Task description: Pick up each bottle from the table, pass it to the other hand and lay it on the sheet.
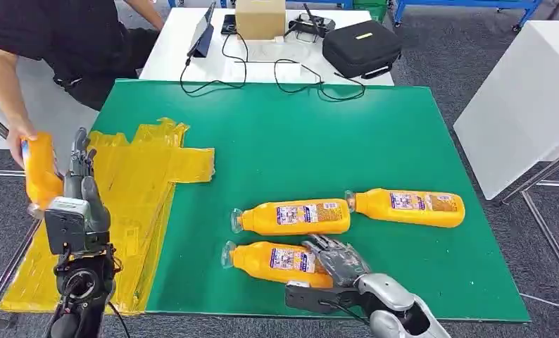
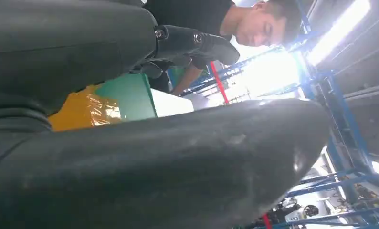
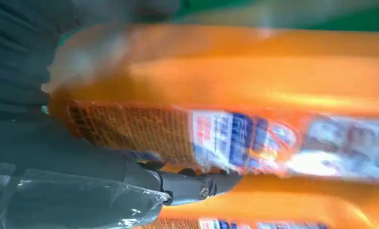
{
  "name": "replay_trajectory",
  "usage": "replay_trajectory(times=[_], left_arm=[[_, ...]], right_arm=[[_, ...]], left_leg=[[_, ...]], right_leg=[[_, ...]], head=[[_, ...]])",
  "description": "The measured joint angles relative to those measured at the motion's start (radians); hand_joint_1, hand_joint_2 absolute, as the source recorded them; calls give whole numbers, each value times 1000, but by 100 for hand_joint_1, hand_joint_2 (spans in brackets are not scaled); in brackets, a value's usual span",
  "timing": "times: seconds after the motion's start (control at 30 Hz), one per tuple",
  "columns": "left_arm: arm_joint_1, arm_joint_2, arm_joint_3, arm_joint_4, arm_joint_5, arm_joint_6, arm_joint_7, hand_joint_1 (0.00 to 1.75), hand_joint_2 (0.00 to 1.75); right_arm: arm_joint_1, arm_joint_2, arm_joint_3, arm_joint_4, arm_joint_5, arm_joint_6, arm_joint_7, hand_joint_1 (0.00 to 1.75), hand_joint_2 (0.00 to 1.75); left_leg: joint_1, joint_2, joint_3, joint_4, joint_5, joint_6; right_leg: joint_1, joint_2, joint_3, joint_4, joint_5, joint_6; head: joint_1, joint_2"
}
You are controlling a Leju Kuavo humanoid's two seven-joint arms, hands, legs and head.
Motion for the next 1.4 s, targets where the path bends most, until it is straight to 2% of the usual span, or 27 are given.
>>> replay_trajectory(times=[0.2,0.3,0.63,0.7,0.73,0.77,0.87,0.97,1.03,1.2,1.4], left_arm=[[-1,10,-14,-2,56,28,0,0,0],[0,11,-15,-8,63,29,0,0,0],[2,12,-16,-17,76,28,0,0,0],[3,13,-16,-19,107,13,0,0,0],[4,13,-16,-20,144,-11,5,0,0],[6,13,-16,-23,188,-35,11,0,175],[19,13,-10,-31,404,-151,51,0,175],[54,18,7,-52,687,-289,93,0,175],[74,21,11,-68,764,-337,95,0,175],[104,21,8,-127,777,-355,90,0,175],[116,21,3,-163,772,-356,89,0,175]], right_arm=[[-42,-11,54,65,0,13,7,175,175],[-63,-12,71,87,2,16,14,175,175],[-84,-11,92,106,-9,22,22,175,175],[-82,-11,89,104,-47,21,17,175,175],[-78,-11,82,101,-86,17,5,175,175],[-73,-11,71,93,-125,14,-8,175,175],[-37,-12,15,40,-295,0,-77,175,175],[38,-20,-79,-59,-537,-15,-215,175,175],[55,-23,-150,-138,-623,-35,-281,175,175],[64,-23,-276,-299,-679,-43,-319,175,175],[69,-19,-320,-358,-700,-49,-333,175,175]], left_leg=[[1,6,8,0,-2,-2],[1,10,13,0,-4,-2],[1,10,16,0,-6,-2],[1,10,17,0,-6,-2],[1,10,17,0,-6,-2],[1,10,17,0,-6,-2],[0,9,13,0,-5,-1],[0,9,3,0,-2,0],[0,9,1,0,-2,0],[0,9,-1,0,-2,0],[0,9,-2,0,-2,0]], right_leg=[[1,6,4,0,1,-2],[1,8,-1,-1,-1,-3],[1,9,11,0,-1,-2],[1,9,11,0,-1,-2],[1,8,4,0,-2,-2],[1,8,5,0,-2,-2],[1,8,12,0,-1,-1],[0,8,2,1,2,0],[0,8,0,1,3,-1],[0,8,-1,0,2,-1],[0,8,-1,1,2,-1]], head=[[-1,0],[-1,0],[-1,0],[-1,0],[-1,0],[-1,0],[-1,0],[-2,0],[-2,0],[-1,0],[-1,0]])
